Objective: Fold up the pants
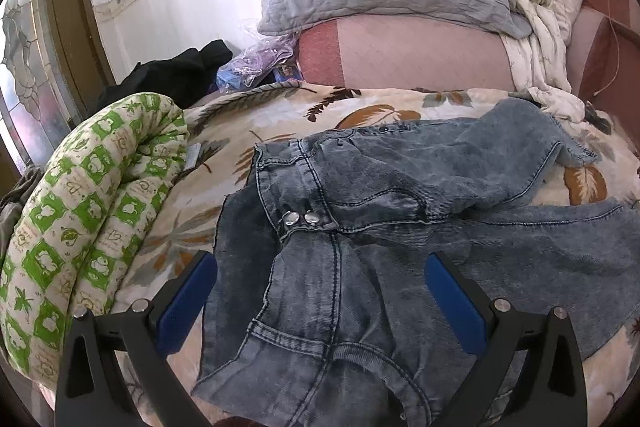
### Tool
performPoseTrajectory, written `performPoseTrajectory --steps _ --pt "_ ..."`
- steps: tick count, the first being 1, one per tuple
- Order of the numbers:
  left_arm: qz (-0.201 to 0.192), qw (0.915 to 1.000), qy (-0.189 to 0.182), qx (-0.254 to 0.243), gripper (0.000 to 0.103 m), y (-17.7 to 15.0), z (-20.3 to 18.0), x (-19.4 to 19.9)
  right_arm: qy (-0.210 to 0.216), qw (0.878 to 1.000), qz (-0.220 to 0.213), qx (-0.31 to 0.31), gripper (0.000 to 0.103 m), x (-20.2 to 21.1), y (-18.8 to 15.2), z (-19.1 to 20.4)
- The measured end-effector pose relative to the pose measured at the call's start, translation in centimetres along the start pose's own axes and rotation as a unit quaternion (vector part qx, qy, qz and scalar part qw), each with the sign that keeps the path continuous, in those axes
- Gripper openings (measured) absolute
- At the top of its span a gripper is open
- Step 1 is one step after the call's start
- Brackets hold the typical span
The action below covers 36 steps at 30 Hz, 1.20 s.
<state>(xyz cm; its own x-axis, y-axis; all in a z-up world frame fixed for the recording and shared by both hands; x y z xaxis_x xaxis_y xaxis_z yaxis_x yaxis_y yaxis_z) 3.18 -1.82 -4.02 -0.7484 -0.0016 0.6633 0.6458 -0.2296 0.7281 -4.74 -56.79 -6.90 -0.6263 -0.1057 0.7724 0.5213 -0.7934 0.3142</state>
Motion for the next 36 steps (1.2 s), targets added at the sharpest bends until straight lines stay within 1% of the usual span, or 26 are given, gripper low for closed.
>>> performPoseTrajectory --steps 2,3,5,6,7,9,10,11,12,13,14,15,16,18,21,23,24,26,27,28,30,32,33,34,36 --pt "0.000 1.0000 -0.001 0.001 0.103 0.2 0.0 -0.2 -0.008 0.999 0.037 0.017 0.096 -2.2 0.3 0.8" --pt "0.002 1.0000 -0.002 0.001 0.103 0.2 0.0 -0.3 -0.015 0.998 0.047 0.026 0.093 -2.8 0.2 1.2" --pt "0.004 1.0000 -0.007 0.001 0.103 0.4 -0.2 -0.5 -0.043 0.996 0.054 0.057 0.093 -3.8 0.3 2.6" --pt "0.004 1.0000 -0.009 -0.001 0.103 0.4 -0.3 -0.5 -0.047 0.995 0.057 0.065 0.091 -4.3 0.7 2.9" --pt "0.003 0.9999 -0.009 -0.004 0.103 0.4 -0.5 -0.5 -0.052 0.994 0.063 0.072 0.084 -4.6 0.6 3.2" --pt "-0.001 0.9999 -0.008 -0.009 0.103 0.5 -0.6 -0.3 -0.076 0.990 0.078 0.087 0.080 -5.2 0.4 4.0" --pt "-0.003 0.9999 -0.008 -0.010 0.103 0.5 -0.6 -0.3 -0.088 0.987 0.083 0.101 0.076 -5.4 0.3 4.1" --pt "-0.004 0.9999 -0.009 -0.009 0.103 0.5 -0.5 -0.2 -0.101 0.984 0.089 0.119 0.067 -5.7 0.0 4.6" --pt "-0.003 0.9999 -0.009 -0.006 0.103 0.5 -0.3 -0.2 -0.114 0.980 0.095 0.133 0.051 -5.9 -0.3 5.1" --pt "-0.001 1.0000 -0.010 -0.002 0.103 0.6 -0.1 -0.3 -0.134 0.975 0.096 0.152 0.044 -5.9 -0.7 5.5" --pt "0.001 0.9999 -0.010 0.002 0.103 0.6 0.1 -0.4 -0.142 0.972 0.095 0.161 0.038 -5.8 -0.9 5.7" --pt "0.003 0.9999 -0.011 0.005 0.103 0.6 0.2 -0.4 -0.150 0.971 0.091 0.164 0.027 -5.7 -0.9 5.8" --pt "0.004 0.9999 -0.011 0.008 0.103 0.6 0.4 -0.5 -0.149 0.972 0.084 0.160 0.025 -5.5 -0.6 5.8" --pt "0.005 0.9999 -0.011 0.012 0.103 0.6 0.6 -0.6 -0.140 0.976 0.056 0.155 0.023 -4.8 -0.1 5.9" --pt "0.008 0.9999 -0.004 0.014 0.103 0.6 0.7 -0.9 -0.147 0.978 0.021 0.150 0.023 -4.3 0.4 6.2" --pt "0.011 0.9998 0.003 0.019 0.103 0.7 1.0 -1.1 -0.152 0.978 -0.020 0.138 0.023 -3.2 1.2 6.3" --pt "0.014 0.9996 0.002 0.023 0.103 0.7 1.1 -1.3 -0.148 0.979 -0.032 0.134 0.023 -2.7 1.8 6.4" --pt "0.018 0.9994 0.002 0.030 0.103 0.8 1.5 -1.6 -0.140 0.980 -0.051 0.133 0.023 -2.7 1.8 6.9" --pt "0.019 0.9993 0.006 0.031 0.103 0.8 1.6 -1.7 -0.147 0.978 -0.053 0.141 0.023 -3.0 1.7 7.4" --pt "0.020 0.9993 0.010 0.031 0.103 0.8 1.6 -1.8 -0.154 0.976 -0.052 0.144 0.027 -3.2 2.0 8.1" --pt "0.022 0.9991 0.014 0.032 0.103 0.8 1.7 -1.9 -0.181 0.969 -0.071 0.155 0.028 -2.9 1.5 8.8" --pt "0.021 0.9992 0.013 0.032 0.103 0.8 1.6 -1.8 -0.191 0.958 -0.112 0.180 0.038 -2.1 0.8 10.0" --pt "0.019 0.9992 0.015 0.030 0.103 0.8 1.5 -1.8 -0.183 0.954 -0.135 0.196 0.048 -1.4 -0.1 11.2" --pt "0.016 0.9993 0.017 0.028 0.103 0.8 1.4 -1.6 -0.171 0.951 -0.149 0.210 0.058 -0.9 -0.9 12.2" --pt "0.010 0.9994 0.021 0.025 0.103 1.0 1.2 -1.4 -0.129 0.943 -0.168 0.258 0.071 0.3 -3.6 15.0"
Point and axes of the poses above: each gripper's, at about its wrist camera, not at the fingertips, and x roughly against the way its jaws point, z to its left, y to its top, the point moved 2 cm from there along -x, roughly the way its jaws point, and after that the axes turned 2 degrees about -x, right-handed, at the moved point
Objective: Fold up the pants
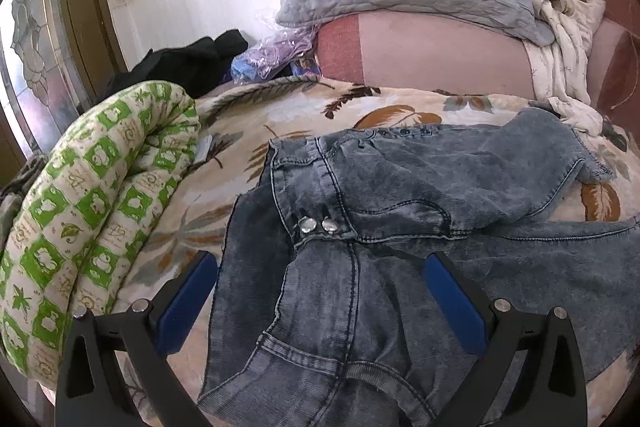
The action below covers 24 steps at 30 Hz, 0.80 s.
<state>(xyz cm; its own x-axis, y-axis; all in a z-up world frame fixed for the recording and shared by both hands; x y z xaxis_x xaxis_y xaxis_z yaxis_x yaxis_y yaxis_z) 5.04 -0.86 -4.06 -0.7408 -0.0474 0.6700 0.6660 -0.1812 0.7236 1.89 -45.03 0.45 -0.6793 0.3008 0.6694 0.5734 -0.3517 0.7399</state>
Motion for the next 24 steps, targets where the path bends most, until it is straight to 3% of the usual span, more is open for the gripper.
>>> performPoseTrajectory --steps 3,8,15,22,24 --pt "-0.005 1.0000 0.003 -0.005 0.103 0.1 -0.2 0.3 0.057 0.997 -0.030 0.043 0.074 2.6 -0.9 4.3" --pt "-0.009 0.9999 0.008 -0.007 0.103 0.0 -0.2 0.5 0.132 0.990 -0.010 0.046 0.074 3.3 -2.8 8.8" --pt "-0.009 0.9999 0.008 0.000 0.103 0.1 0.1 0.5 0.140 0.987 0.009 0.075 0.074 3.1 -5.1 11.2" --pt "-0.002 1.0000 0.008 -0.001 0.103 0.2 0.2 -0.3 0.140 0.988 0.029 0.059 0.074 1.7 -4.0 10.6" --pt "0.009 0.9999 0.009 0.000 0.103 0.2 0.2 -1.0 0.122 0.991 0.030 0.056 0.074 1.2 -3.1 10.6"
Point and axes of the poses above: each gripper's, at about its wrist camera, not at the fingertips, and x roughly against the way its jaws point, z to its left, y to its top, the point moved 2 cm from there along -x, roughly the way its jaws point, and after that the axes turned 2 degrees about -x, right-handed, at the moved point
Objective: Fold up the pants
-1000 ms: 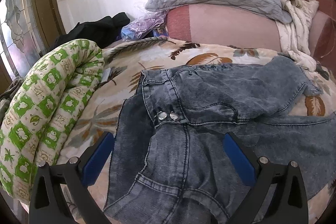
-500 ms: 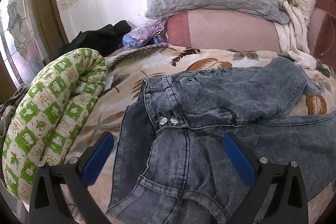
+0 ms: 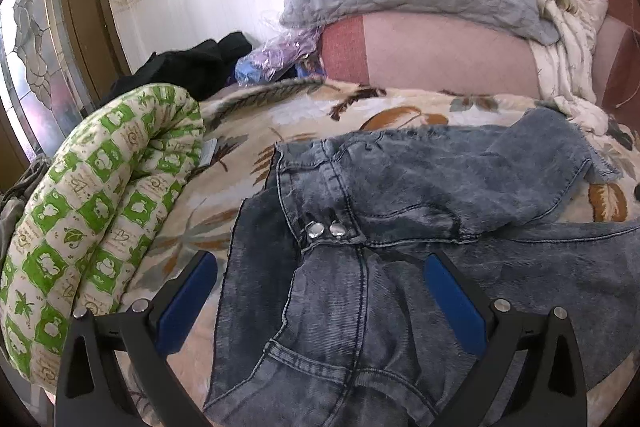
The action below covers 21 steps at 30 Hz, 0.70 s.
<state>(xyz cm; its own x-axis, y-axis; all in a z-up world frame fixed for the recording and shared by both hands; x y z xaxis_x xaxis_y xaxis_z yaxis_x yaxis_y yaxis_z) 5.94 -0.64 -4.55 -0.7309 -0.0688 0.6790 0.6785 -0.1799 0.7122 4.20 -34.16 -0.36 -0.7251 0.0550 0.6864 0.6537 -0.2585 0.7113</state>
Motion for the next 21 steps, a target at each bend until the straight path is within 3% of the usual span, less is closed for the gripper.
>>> performPoseTrajectory --steps 5,11,21 --pt "-0.001 1.0000 -0.002 -0.002 0.103 0.2 -0.2 -0.6 -0.032 0.999 -0.015 0.033 0.074 -0.2 1.8 2.1" --pt "0.006 0.9999 0.000 -0.014 0.103 0.1 -1.1 -1.4 -0.037 0.996 -0.020 0.074 0.074 -0.9 1.5 5.4" --pt "0.011 0.9997 0.010 -0.021 0.103 0.6 -1.3 -2.5 -0.043 0.996 -0.012 0.077 0.074 -2.6 1.7 5.5"
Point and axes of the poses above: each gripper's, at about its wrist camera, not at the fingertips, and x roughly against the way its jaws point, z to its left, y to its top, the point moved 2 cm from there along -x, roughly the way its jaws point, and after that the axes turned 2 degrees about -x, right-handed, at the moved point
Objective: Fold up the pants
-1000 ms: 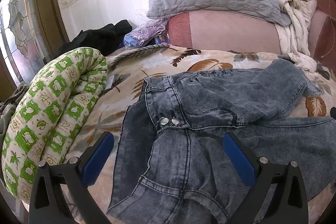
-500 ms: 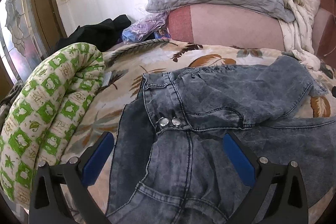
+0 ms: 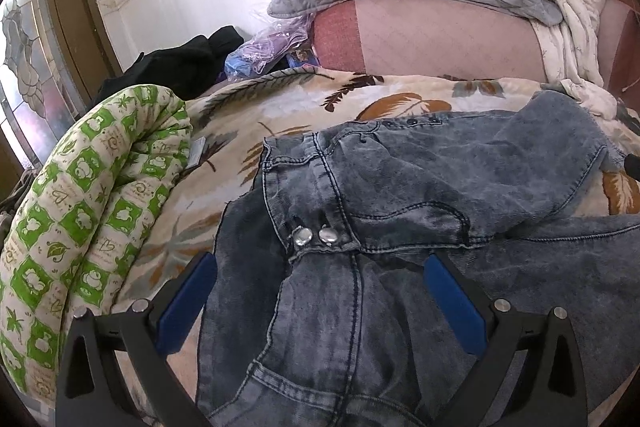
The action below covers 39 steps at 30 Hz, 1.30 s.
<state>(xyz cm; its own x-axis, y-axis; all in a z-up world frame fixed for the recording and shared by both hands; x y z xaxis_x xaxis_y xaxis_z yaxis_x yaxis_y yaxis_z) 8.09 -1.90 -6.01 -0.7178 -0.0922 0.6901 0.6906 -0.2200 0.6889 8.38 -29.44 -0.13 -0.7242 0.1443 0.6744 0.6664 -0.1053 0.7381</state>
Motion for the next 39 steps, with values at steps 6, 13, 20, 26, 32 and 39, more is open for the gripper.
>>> performPoseTrajectory --steps 6,13,20,26,32,39 --pt "0.008 0.9999 0.007 0.005 0.103 4.9 3.6 -2.5 0.019 0.999 0.027 -0.008 0.074 -2.4 2.6 -2.3" --pt "0.118 0.9922 0.018 0.034 0.103 12.4 9.4 -13.2 0.015 0.990 0.116 -0.083 0.074 -11.6 9.2 -12.2" --pt "0.176 0.9808 -0.041 0.073 0.093 13.1 10.2 -19.4 -0.020 0.978 0.168 -0.123 0.074 -20.7 11.0 -16.2" --pt "0.205 0.9701 -0.086 0.097 0.063 13.0 10.2 -20.7 -0.049 0.976 0.173 -0.126 0.074 -24.3 11.3 -17.7" --pt "0.221 0.9670 -0.082 0.096 0.059 12.3 9.9 -21.7 -0.043 0.972 0.188 -0.131 0.073 -26.0 10.4 -17.8" --pt "0.225 0.9595 -0.113 0.127 0.031 12.4 9.0 -22.5 -0.035 0.974 0.176 -0.139 0.054 -26.3 9.6 -17.5"
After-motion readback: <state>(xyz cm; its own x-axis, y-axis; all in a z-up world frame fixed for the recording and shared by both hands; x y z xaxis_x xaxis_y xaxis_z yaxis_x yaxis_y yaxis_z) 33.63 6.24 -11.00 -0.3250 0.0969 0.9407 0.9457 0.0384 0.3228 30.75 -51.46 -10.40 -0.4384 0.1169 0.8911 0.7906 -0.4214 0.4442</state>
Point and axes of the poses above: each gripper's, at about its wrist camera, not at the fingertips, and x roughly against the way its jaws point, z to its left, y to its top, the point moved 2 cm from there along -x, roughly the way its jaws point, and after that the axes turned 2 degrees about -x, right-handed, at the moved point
